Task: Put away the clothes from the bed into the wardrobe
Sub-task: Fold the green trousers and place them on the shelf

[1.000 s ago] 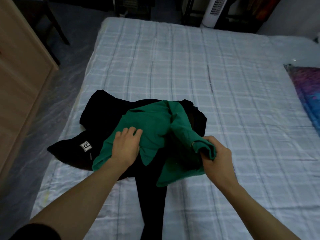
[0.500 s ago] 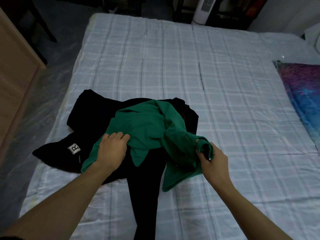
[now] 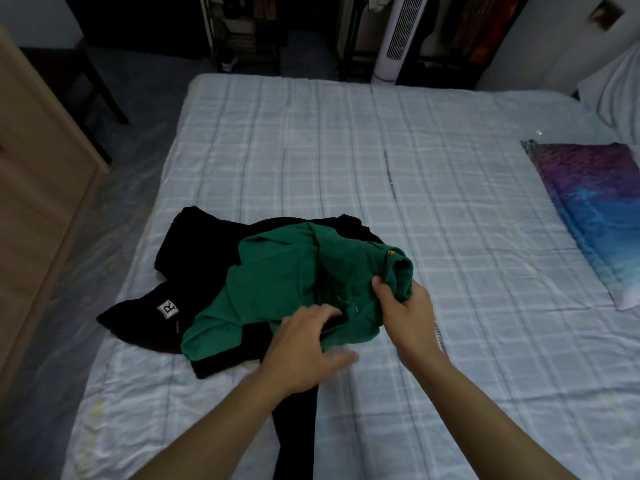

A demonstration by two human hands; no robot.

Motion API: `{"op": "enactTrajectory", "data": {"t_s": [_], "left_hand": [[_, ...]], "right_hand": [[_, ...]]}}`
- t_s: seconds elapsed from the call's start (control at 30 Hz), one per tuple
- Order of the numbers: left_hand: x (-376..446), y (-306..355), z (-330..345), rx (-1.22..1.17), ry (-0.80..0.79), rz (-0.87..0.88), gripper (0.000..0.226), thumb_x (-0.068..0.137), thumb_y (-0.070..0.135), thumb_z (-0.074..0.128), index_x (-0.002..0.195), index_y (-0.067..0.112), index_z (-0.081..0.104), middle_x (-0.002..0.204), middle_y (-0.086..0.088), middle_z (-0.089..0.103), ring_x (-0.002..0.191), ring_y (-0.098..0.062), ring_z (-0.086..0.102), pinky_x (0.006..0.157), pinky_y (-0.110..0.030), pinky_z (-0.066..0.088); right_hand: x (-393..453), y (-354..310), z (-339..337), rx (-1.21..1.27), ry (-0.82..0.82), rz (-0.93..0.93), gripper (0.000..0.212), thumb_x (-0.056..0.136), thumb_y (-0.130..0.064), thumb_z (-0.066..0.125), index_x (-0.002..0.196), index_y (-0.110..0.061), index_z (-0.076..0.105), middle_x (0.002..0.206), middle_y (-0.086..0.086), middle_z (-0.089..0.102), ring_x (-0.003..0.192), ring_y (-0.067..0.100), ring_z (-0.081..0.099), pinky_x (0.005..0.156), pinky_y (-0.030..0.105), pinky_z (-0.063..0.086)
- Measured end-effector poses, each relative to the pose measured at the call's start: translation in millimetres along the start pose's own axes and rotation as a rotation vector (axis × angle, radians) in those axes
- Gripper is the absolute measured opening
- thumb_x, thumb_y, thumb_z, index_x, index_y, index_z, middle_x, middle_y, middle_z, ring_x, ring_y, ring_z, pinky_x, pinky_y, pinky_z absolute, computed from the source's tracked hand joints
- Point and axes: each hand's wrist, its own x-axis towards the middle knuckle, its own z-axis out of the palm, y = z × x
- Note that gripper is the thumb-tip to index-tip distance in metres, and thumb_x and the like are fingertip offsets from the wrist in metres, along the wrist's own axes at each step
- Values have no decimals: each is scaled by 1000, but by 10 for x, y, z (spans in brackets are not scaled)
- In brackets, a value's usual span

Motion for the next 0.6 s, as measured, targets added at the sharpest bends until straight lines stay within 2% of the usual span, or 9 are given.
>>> {"op": "enactTrajectory", "data": {"t_s": [0.07, 0.13, 0.2, 0.3, 0.4, 0.5, 0.6], "left_hand": [[-118, 132, 97, 94, 80, 30, 46, 80, 49, 66, 118, 25, 54, 106, 9, 58, 99, -14, 54, 86, -32, 44], [-236, 196, 89, 29, 177, 9, 22, 84, 34, 64, 100, 21, 58, 92, 5, 58, 84, -19, 58, 73, -37, 48], [-369, 242, -6, 18, 254, 21, 13, 84, 31, 61, 92, 22, 57, 84, 6, 55, 74, -19, 56, 65, -41, 49], [-567, 319, -268, 64, 321, 94, 11, 88, 25, 65, 92, 23, 55, 85, 8, 50, 72, -19, 54, 61, -39, 49], [-785, 524, -668, 157, 340, 164, 13, 89, 22, 67, 94, 24, 55, 89, 8, 50, 74, -21, 56, 61, -38, 49], [-1014, 786, -1084, 293, 395, 229, 15, 87, 25, 69, 97, 25, 58, 92, 5, 55, 76, -26, 61, 61, -40, 52], [-1307, 1063, -1422, 390, 442, 260, 18, 85, 24, 70, 100, 24, 60, 95, 2, 57, 75, -29, 63, 61, -43, 54]], "right_hand": [[-120, -190, -29, 61, -4, -3, 20, 92, -30, 65, 90, -11, 69, 87, 11, 74, 86, 30, 71, 76, 56, 58], [-252, -375, -105, 71, 2, -42, 20, 93, -27, 65, 89, -8, 69, 86, 13, 73, 86, 32, 71, 76, 56, 58], [-402, -544, -233, 32, 7, -103, 23, 94, -27, 65, 87, -5, 67, 84, 16, 71, 83, 36, 69, 73, 57, 57], [-583, -725, -418, -20, 14, -171, 20, 95, -27, 64, 84, -12, 69, 80, 8, 73, 78, 25, 71, 68, 51, 59], [-823, -895, -584, 16, -7, -168, 17, 96, -26, 62, 91, -12, 70, 86, 5, 74, 79, 16, 73, 65, 41, 62], [-1066, -1044, -724, 1, 1, -192, 21, 96, -29, 60, 91, -10, 69, 87, 5, 74, 79, 12, 73, 61, 33, 61], [-1292, -1154, -885, -86, -81, -237, 23, 95, -32, 61, 85, -13, 69, 83, 4, 73, 75, 15, 71, 57, 29, 59]]}}
